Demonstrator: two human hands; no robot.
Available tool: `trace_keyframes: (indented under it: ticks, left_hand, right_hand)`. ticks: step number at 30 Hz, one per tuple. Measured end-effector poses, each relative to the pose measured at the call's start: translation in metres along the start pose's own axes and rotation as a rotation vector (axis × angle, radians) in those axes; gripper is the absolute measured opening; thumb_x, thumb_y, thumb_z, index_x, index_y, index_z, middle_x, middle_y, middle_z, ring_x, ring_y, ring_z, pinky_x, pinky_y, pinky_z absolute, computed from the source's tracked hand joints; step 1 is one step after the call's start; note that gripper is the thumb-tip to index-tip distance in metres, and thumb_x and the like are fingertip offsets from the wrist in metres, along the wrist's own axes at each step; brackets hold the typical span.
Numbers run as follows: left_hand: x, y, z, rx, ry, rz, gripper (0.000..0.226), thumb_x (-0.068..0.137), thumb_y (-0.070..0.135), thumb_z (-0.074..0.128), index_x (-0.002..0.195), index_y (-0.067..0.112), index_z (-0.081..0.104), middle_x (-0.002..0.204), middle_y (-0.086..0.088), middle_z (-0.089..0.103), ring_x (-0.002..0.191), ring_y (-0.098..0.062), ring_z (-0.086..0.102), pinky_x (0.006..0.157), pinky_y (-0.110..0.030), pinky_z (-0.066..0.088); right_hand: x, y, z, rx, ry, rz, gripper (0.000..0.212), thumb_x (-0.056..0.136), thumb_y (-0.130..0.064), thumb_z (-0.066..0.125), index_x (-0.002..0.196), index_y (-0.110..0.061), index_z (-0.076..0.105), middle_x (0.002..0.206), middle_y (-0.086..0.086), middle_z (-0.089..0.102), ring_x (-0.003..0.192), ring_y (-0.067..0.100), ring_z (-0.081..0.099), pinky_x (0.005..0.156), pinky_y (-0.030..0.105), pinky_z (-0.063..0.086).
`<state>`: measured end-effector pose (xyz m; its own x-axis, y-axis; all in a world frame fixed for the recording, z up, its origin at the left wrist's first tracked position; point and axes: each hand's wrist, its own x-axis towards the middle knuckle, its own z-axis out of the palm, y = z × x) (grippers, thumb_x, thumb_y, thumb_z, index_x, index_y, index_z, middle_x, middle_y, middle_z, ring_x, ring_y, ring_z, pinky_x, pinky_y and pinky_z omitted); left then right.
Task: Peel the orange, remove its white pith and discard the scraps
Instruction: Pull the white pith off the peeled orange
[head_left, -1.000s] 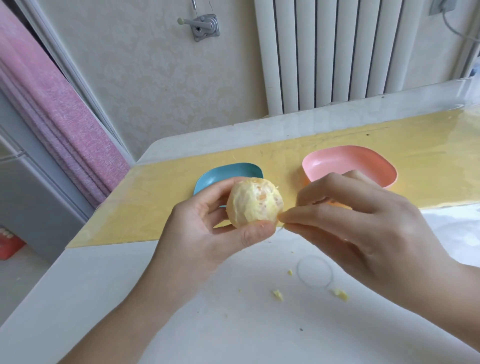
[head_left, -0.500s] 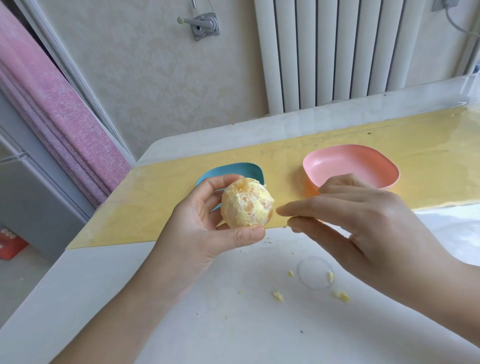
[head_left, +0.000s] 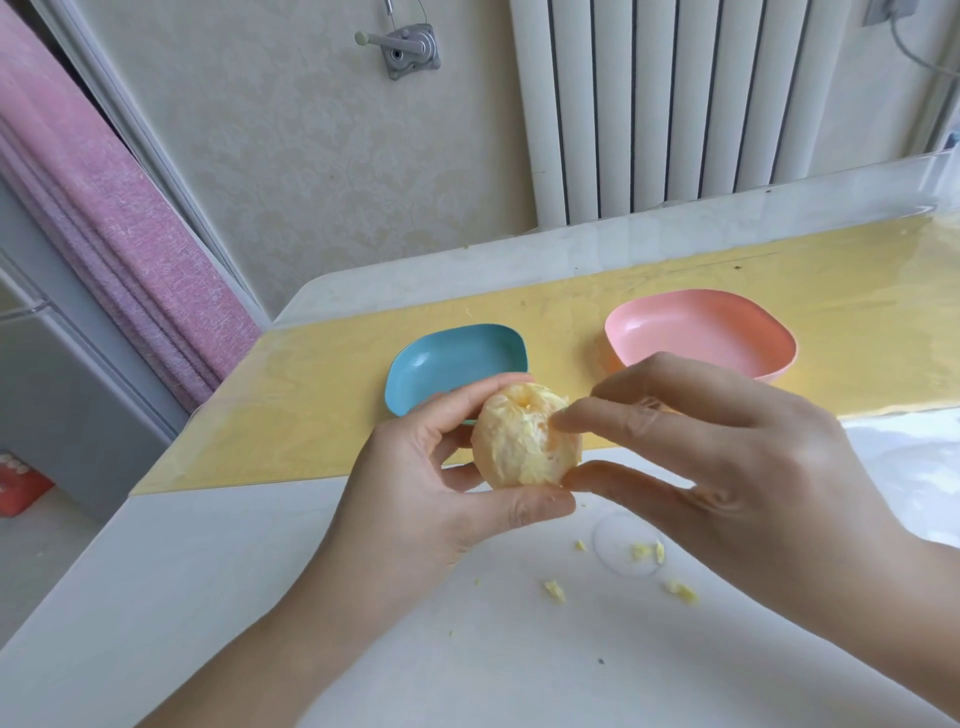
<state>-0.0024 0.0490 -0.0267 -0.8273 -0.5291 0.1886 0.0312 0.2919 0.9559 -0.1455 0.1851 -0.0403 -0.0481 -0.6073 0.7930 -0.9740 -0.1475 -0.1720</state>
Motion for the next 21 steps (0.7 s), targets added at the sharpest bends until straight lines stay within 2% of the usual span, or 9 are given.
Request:
trace_keyframes:
  ticks: [6,14,21]
  left_hand:
    - [-0.0022,0.0009,0.0016,0.075,0.046,0.061,0.07,0.042,0.035,0.088,0.109,0.042,0.068,0.11,-0.001,0.068,0.103,-0.018,0.065,0.085,-0.024,0.053]
    - [-0.0043,0.0015,0.0023,0.088,0.062,0.093,0.072,0.043,0.035,0.087,0.112,0.041,0.067,0.103,0.007,0.065,0.103,-0.013,0.065,0.084,-0.021,0.052]
    - [-0.0053,0.0031,0.0026,0.064,0.064,0.098,0.074,0.043,0.033,0.087,0.114,0.039,0.067,0.1,0.005,0.065,0.103,-0.012,0.065,0.084,-0.02,0.052]
  right_hand:
    - [-0.0014,-0.0029,0.001,-0.066,0.052,-0.033,0.017,0.08,-0.02,0.073,0.094,-0.009,0.075,0.083,0.004,0.066,0.07,0.013,0.051,0.063,0.02,0.041]
    - [-0.0017,-0.0041,0.0005,-0.092,0.071,-0.066,0.013,0.082,-0.017,0.071,0.09,-0.007,0.075,0.08,0.007,0.065,0.07,0.015,0.049,0.064,0.02,0.039]
    - [-0.0012,-0.004,-0.0004,-0.068,0.097,-0.08,0.012,0.082,-0.015,0.072,0.088,-0.006,0.075,0.078,0.007,0.066,0.068,0.018,0.052,0.065,0.018,0.039]
